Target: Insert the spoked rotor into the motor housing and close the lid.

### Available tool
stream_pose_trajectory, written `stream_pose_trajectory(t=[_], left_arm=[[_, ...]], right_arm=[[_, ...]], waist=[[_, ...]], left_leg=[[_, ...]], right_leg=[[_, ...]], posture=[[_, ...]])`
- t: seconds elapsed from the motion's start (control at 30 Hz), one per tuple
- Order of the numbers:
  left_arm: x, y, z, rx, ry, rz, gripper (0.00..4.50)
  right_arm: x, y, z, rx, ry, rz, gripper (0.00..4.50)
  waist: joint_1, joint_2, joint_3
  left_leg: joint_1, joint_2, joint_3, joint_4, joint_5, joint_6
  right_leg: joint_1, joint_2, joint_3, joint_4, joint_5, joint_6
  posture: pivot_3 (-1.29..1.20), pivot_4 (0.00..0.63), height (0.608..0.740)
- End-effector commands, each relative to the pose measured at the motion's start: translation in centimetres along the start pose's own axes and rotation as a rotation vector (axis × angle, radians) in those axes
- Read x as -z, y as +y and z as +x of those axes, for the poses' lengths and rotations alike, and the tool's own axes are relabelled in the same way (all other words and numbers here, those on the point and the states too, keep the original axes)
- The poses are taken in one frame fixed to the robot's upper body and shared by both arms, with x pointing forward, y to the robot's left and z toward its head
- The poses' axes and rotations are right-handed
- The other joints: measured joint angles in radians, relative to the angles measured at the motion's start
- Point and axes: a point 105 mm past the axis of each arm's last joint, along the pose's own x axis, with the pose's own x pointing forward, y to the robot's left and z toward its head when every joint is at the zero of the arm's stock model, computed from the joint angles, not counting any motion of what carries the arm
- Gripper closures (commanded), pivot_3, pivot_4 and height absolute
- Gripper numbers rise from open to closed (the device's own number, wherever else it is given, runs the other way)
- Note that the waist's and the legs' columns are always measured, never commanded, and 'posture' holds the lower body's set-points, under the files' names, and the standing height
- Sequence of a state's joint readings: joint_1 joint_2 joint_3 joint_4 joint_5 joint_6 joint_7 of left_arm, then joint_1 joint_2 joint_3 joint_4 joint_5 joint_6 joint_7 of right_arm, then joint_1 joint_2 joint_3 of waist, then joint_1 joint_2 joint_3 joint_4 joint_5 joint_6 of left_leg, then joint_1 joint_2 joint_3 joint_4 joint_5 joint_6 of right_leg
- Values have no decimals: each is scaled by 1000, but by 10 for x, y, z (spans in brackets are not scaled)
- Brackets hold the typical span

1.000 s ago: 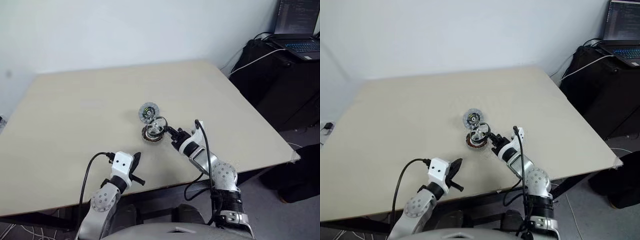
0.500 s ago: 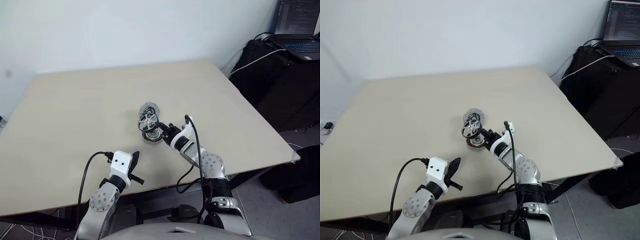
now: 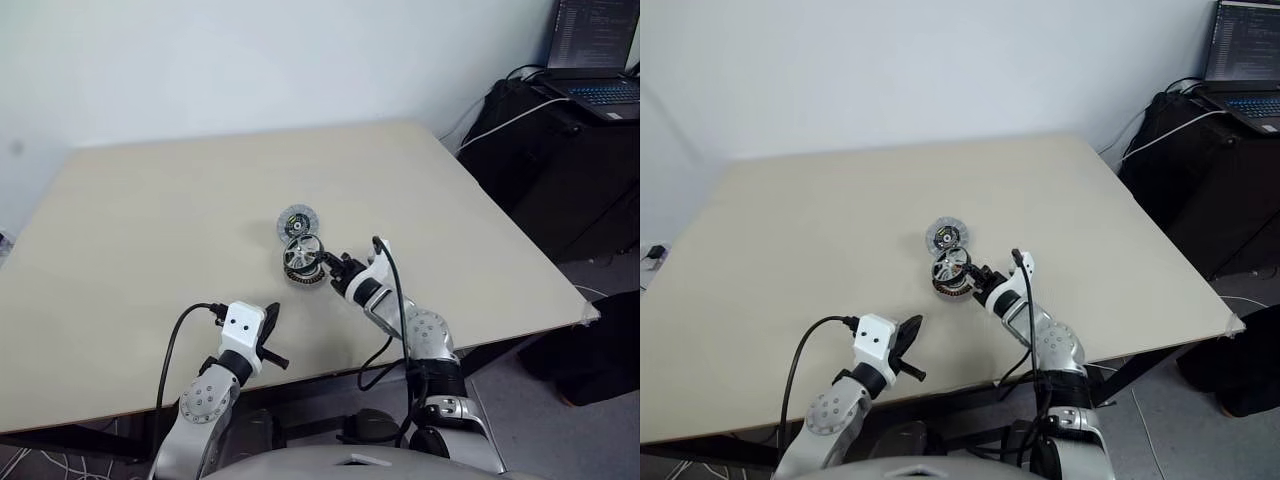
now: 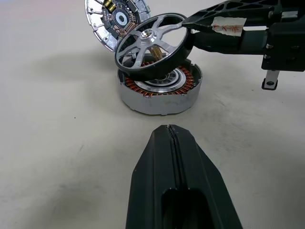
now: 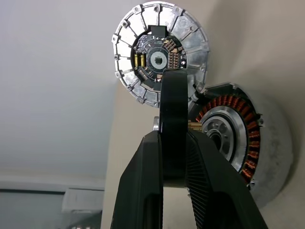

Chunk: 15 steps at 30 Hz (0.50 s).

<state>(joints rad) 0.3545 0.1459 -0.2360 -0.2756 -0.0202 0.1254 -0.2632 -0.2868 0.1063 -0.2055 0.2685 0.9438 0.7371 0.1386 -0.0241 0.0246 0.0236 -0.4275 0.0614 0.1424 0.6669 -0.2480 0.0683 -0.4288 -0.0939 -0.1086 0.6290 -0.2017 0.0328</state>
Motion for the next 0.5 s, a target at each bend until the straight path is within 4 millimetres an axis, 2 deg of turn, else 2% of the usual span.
stream_pose_trajectory(t=[0.03, 0.27, 0.3, 0.37, 0.5], left_arm=[[-5, 0, 1, 7, -33, 8, 4500], [2, 1, 3, 13, -27, 7, 4500], [3, 1, 3, 14, -27, 6, 4500], [5, 1, 4, 15, -26, 4, 4500], [7, 1, 5, 17, -27, 4, 4500]], right_arm=[[16, 7, 2, -36, 22, 39, 4121], [21, 7, 2, -34, 42, 32, 4121], [21, 7, 2, -33, 43, 30, 3358], [20, 8, 1, -38, 41, 26, 2838], [15, 8, -1, -25, 25, 4, 1443]], waist=[[0, 0, 0], [0, 0, -1], [0, 0, -1], [0, 0, -1], [0, 0, -2]], left_leg=[[0, 0, 0, 0, 0, 0], [0, 0, 0, 0, 0, 0], [1, 0, 0, 0, 0, 0], [1, 0, 0, 0, 0, 0], [1, 0, 0, 0, 0, 0]], right_leg=[[0, 0, 0, 0, 0, 0], [0, 0, 0, 0, 0, 0], [0, 0, 0, 0, 0, 0], [0, 0, 0, 0, 0, 0], [0, 0, 0, 0, 0, 0]], posture=[[0, 0, 740], [0, 0, 740], [0, 0, 740], [0, 0, 740], [0, 0, 740]])
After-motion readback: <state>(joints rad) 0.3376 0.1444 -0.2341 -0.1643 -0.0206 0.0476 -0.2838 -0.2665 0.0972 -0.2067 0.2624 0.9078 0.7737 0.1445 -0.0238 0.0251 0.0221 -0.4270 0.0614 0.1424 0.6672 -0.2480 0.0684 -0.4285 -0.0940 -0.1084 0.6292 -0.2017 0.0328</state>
